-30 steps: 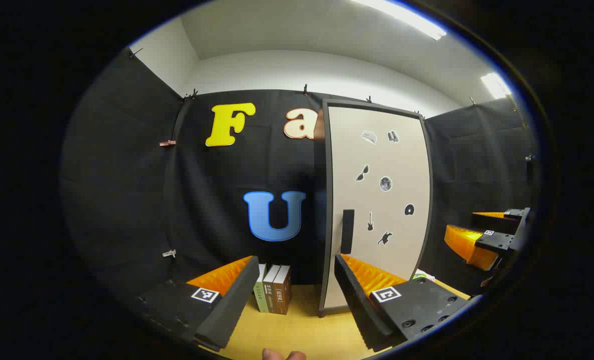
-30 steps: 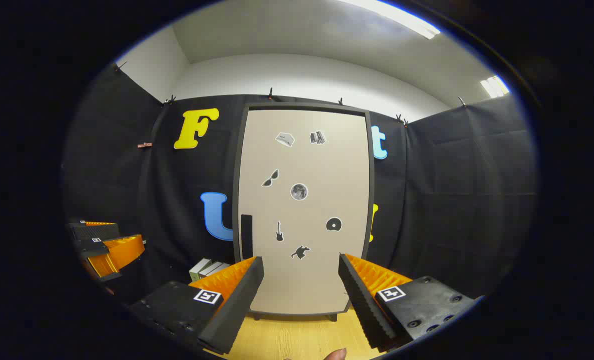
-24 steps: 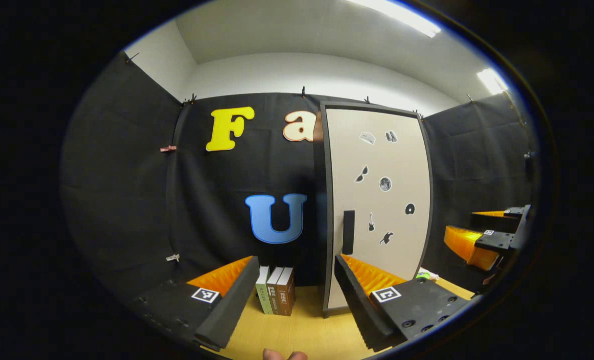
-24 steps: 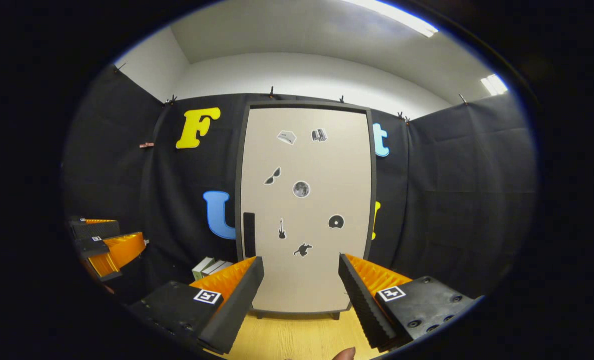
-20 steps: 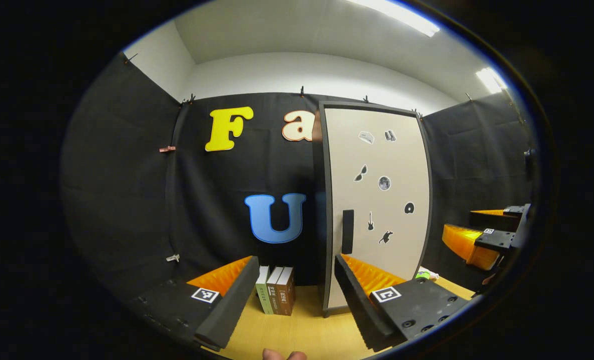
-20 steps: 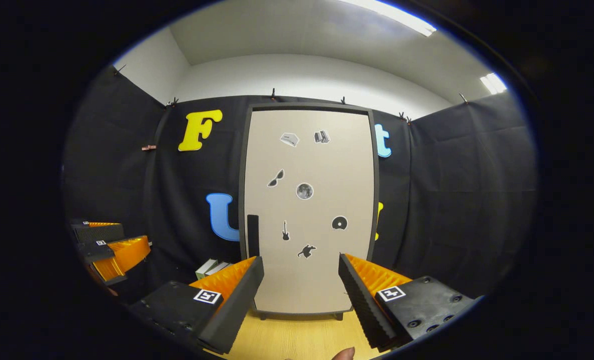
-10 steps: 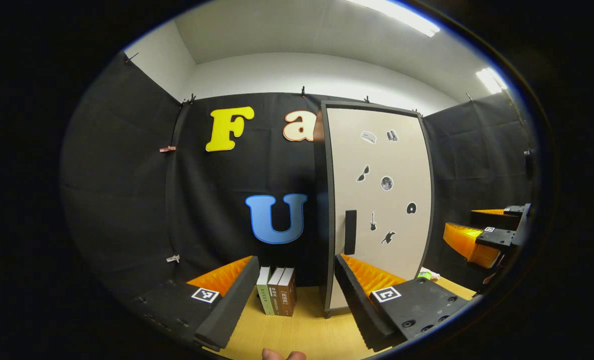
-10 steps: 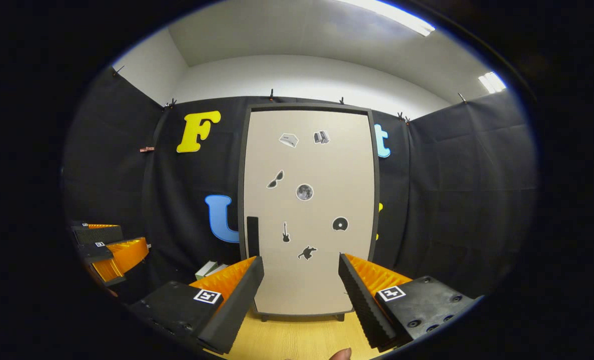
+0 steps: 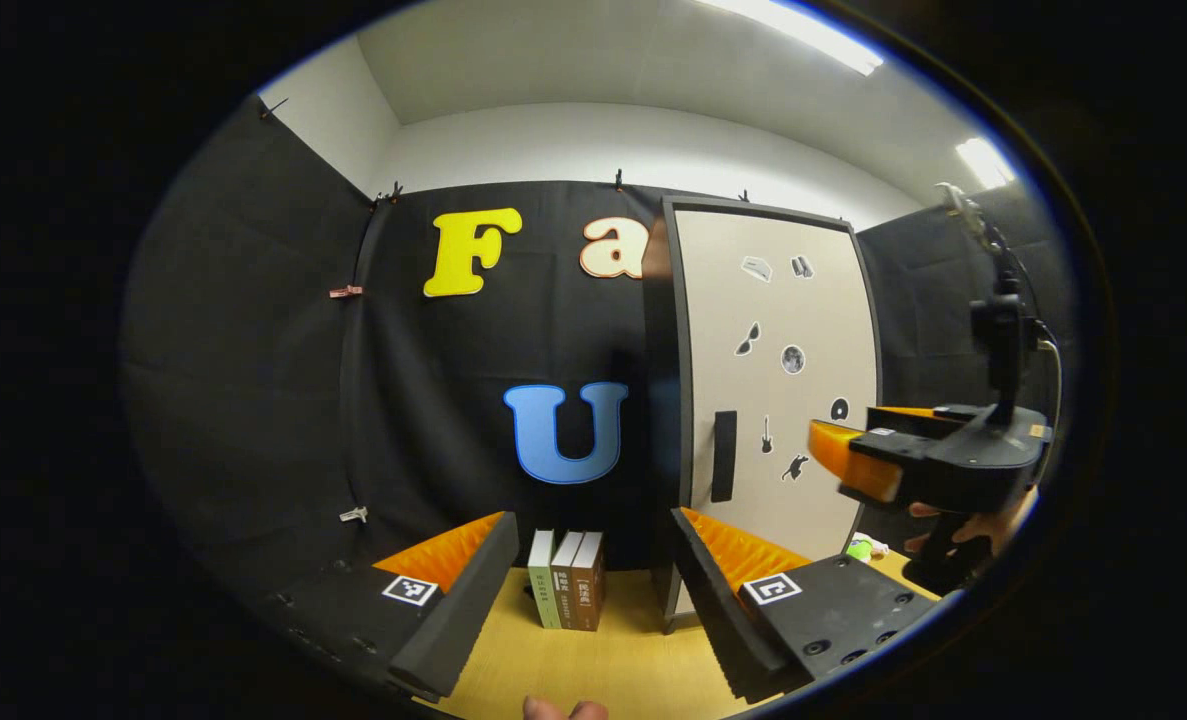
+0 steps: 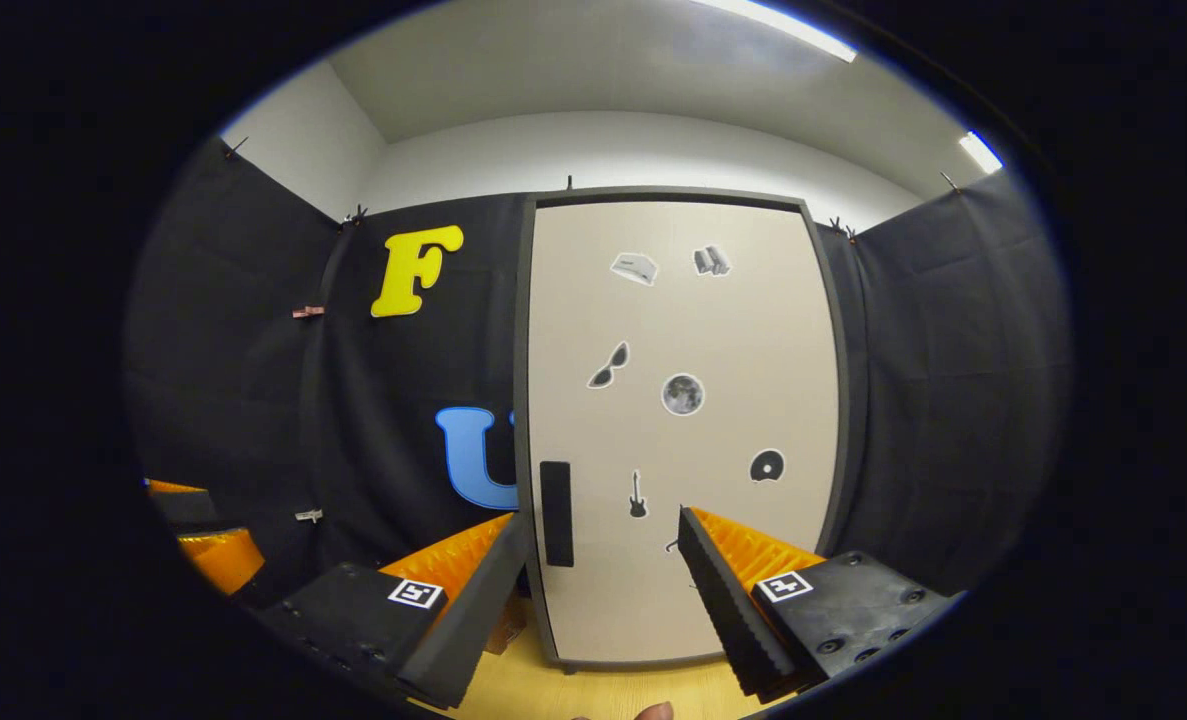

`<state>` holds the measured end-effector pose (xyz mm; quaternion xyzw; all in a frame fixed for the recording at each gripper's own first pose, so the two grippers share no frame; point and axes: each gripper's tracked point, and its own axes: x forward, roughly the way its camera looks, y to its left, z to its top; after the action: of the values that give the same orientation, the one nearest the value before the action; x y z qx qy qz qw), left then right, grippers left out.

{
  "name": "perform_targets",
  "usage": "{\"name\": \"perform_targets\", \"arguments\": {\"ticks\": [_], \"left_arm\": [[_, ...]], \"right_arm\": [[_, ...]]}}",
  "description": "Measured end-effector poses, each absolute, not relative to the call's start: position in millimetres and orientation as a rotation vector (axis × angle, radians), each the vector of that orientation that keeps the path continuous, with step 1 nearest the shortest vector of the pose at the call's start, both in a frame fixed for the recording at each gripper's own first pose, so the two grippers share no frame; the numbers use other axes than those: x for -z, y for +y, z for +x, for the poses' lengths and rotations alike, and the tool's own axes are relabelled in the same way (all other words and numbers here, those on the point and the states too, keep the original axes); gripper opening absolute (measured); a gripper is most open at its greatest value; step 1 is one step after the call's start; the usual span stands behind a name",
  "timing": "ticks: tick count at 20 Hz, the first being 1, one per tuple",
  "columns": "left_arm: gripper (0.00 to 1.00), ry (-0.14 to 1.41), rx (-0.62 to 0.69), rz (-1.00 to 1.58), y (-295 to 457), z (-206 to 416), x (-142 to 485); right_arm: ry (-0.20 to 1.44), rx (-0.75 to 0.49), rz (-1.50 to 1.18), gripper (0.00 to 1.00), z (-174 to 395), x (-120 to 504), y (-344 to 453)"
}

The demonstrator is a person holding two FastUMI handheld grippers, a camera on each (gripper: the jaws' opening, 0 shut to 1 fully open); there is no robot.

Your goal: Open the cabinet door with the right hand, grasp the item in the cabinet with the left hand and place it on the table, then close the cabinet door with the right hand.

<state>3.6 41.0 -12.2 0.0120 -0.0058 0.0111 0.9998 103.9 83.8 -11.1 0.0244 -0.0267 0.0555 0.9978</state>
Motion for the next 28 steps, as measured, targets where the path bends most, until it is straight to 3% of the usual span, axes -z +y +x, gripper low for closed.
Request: {"name": "perform_targets", "arguments": {"ticks": [3,9,13,15,16,18,21,22,24,25,28], "left_arm": [[0.95,0.002,-0.027,0.015,51.2,5.8,21.1],[0.95,0.036,-0.052,0.004,74.5,6.4,37.5],[0.95,0.029,-0.054,-0.012,81.5,2.4,36.6],[0.95,0.025,-0.058,0.001,84.8,-0.2,35.7],[0.95,0.022,-0.060,0.002,86.2,-1.5,34.2],[0.95,0.024,-0.060,0.000,85.7,-5.4,34.8],[0.95,0.018,-0.073,-0.013,88.8,-16.8,34.0],[0.95,0.019,-0.076,-0.019,88.4,-19.7,33.6],[0.95,0.016,-0.083,-0.025,88.9,-25.9,31.9],[0.95,0.014,-0.089,-0.023,89.2,-27.1,31.3],[0.95,0.009,-0.099,-0.019,85.4,-30.8,27.3]], "right_arm": [[-0.012,-0.157,0.062,0.97,141.6,31.1,114.8],[0.037,-0.114,0.109,0.97,207.7,59.4,132.1],[0.027,-0.081,0.102,0.80,241.4,71.5,137.7],[0.023,-0.045,0.063,0.66,252.9,80.0,133.1],[0.014,-0.042,0.056,0.49,252.6,77.6,135.2],[0.015,-0.059,0.058,0.39,261.2,80.2,140.7],[0.039,-0.086,0.091,0.30,260.8,82.5,140.3],[0.043,-0.099,0.099,0.21,259.0,81.2,140.2],[0.060,-0.113,0.099,0.21,256.2,81.5,140.6],[0.069,-0.124,0.097,0.12,252.9,81.7,140.4],[0.074,-0.180,0.107,0.12,239.7,78.1,140.5]]}}
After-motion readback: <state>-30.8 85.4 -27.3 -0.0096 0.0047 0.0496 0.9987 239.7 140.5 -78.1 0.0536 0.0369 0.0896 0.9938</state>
